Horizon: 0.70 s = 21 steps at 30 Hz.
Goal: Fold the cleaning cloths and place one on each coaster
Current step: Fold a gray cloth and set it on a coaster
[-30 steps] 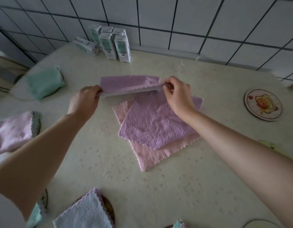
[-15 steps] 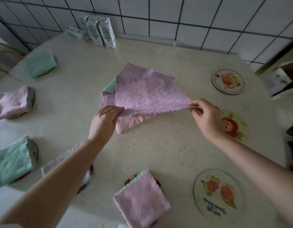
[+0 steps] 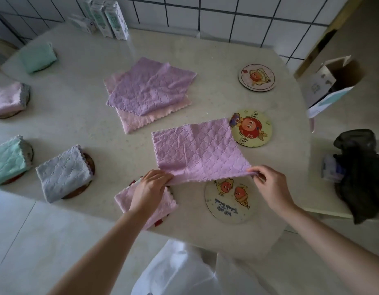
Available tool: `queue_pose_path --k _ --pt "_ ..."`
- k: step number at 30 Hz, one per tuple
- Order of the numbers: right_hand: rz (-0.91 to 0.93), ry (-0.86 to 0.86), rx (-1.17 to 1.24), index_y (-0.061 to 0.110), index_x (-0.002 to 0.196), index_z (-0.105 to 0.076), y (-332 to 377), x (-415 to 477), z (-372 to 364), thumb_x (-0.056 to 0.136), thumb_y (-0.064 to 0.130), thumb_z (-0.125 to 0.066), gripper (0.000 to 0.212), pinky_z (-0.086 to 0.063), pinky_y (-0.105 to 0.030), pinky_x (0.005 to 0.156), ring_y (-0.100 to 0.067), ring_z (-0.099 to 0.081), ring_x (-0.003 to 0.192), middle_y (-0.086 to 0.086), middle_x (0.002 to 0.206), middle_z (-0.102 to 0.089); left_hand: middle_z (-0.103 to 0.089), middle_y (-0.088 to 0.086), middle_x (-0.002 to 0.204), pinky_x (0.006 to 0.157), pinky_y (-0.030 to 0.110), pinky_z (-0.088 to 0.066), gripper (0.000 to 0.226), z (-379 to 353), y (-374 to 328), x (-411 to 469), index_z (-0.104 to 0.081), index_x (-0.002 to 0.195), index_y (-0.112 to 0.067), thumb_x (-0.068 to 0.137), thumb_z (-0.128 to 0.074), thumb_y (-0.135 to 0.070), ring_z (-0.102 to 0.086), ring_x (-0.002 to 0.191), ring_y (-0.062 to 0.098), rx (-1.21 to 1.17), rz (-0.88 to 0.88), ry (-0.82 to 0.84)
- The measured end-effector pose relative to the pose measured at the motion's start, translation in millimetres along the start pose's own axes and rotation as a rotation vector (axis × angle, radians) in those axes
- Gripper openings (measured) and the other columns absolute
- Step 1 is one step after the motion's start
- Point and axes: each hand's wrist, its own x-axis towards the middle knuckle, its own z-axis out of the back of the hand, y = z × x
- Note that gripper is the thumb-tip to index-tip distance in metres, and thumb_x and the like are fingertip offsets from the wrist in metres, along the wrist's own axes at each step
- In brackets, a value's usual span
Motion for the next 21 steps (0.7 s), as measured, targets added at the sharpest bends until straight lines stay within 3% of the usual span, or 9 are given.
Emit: queue_pose_path --k 4,7,9,11,14,18,21 --pt "-0.074 0.052 -0.024 0.01 0.088 -0.071 -10 -28 -5 0.068 -0.014 -0.072 0.031 -0.049 -0.021 0.076 -0.013 -0.066 0.075 -0.003 0.085 -0.07 -0.073 0.001 0.094 0.085 0.027 -0.048 0.031 0 -10 -21 -0.076 0.092 -0.012 0.084 -0.046 -0.021 -0.065 0.094 0.018 -0.039 0.06 0.064" --pt "-0.151 0.065 -0.023 0.016 0.089 -0.071 -11 -28 -4 0.071 -0.008 -0.072 0.03 -0.048 -0.019 0.073 -0.012 -0.062 0.072 -0.004 0.084 -0.065 -0.073 -0.003 0.089 0.082 0.007 -0.04 0.018 5 -12 -20 -0.076 0.088 -0.012 0.081 -0.061 -0.007 -0.066 0.087 0.014 -0.117 0.168 0.072" --pt "-0.176 0.055 -0.004 0.016 0.091 -0.071 -6 -18 -2 0.076 -0.003 -0.071 0.025 -0.048 -0.019 0.071 -0.013 -0.062 0.072 -0.002 0.085 -0.064 -0.073 -0.008 0.086 0.075 -0.002 -0.035 0.02 9 -13 -14 -0.076 0.089 -0.015 0.079 -0.069 0.0 -0.062 0.078 0.007 -0.152 0.263 0.06" --pt "-0.196 0.049 0.033 0.016 0.094 -0.069 0 -2 0 0.082 0.004 -0.067 0.017 -0.048 -0.014 0.068 -0.01 -0.062 0.075 0.0 0.087 -0.064 -0.071 -0.009 0.081 0.069 0.003 -0.038 0.017 13 -11 -4 -0.076 0.091 -0.019 0.081 -0.07 -0.006 -0.06 0.073 0.007 -0.195 0.372 0.065" --pt "-0.296 0.03 0.118 0.016 0.096 -0.069 8 28 -5 0.089 0.014 -0.062 0.011 -0.048 -0.013 0.068 -0.005 -0.062 0.081 0.007 0.09 -0.067 -0.068 -0.004 0.07 0.059 0.024 -0.044 0.008 15 0 18 -0.073 0.086 -0.019 0.083 -0.069 -0.013 -0.059 0.065 0.014 -0.306 0.504 0.094" --pt "-0.481 -0.013 0.24 0.017 0.094 -0.068 9 73 -17 0.088 0.017 -0.063 0.008 -0.053 -0.025 0.074 -0.01 -0.064 0.086 0.007 0.088 -0.067 -0.054 0.002 0.058 0.049 0.024 -0.033 0.013 12 19 49 -0.064 0.07 -0.003 0.08 -0.07 -0.009 -0.042 0.056 0.015 -0.42 0.63 0.064" --pt "-0.601 -0.02 0.305 0.016 0.093 -0.07 0 102 -29 0.087 0.021 -0.064 0.01 -0.057 -0.038 0.08 -0.016 -0.065 0.086 0.005 0.087 -0.068 -0.049 0.007 0.059 0.051 0.025 -0.032 0.021 8 34 69 -0.061 0.069 0.007 0.079 -0.071 -0.008 -0.039 0.057 0.015 -0.496 0.744 0.025"
